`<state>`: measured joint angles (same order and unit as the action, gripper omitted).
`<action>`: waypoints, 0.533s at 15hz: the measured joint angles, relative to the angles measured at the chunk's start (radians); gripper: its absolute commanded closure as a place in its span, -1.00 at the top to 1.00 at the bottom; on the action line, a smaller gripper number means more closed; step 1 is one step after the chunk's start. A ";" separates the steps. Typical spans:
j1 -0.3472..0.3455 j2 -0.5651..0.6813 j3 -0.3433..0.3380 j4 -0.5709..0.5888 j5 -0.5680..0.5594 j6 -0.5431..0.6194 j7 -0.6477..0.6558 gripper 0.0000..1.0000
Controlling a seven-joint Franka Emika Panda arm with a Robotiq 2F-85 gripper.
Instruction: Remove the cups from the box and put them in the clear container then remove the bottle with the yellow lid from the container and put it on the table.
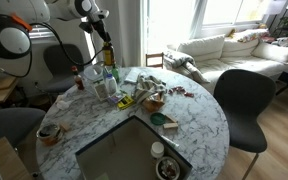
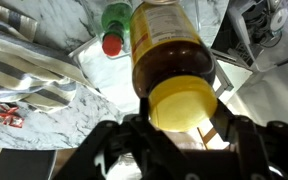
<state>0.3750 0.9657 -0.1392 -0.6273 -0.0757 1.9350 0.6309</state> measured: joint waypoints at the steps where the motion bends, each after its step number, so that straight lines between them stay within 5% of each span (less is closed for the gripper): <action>1: 0.002 -0.004 -0.005 0.000 0.000 0.000 0.003 -0.27; 8: 0.014 -0.015 -0.031 0.002 0.000 -0.001 0.018 -0.27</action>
<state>0.3888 0.9505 -0.1702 -0.6257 -0.0757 1.9343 0.6489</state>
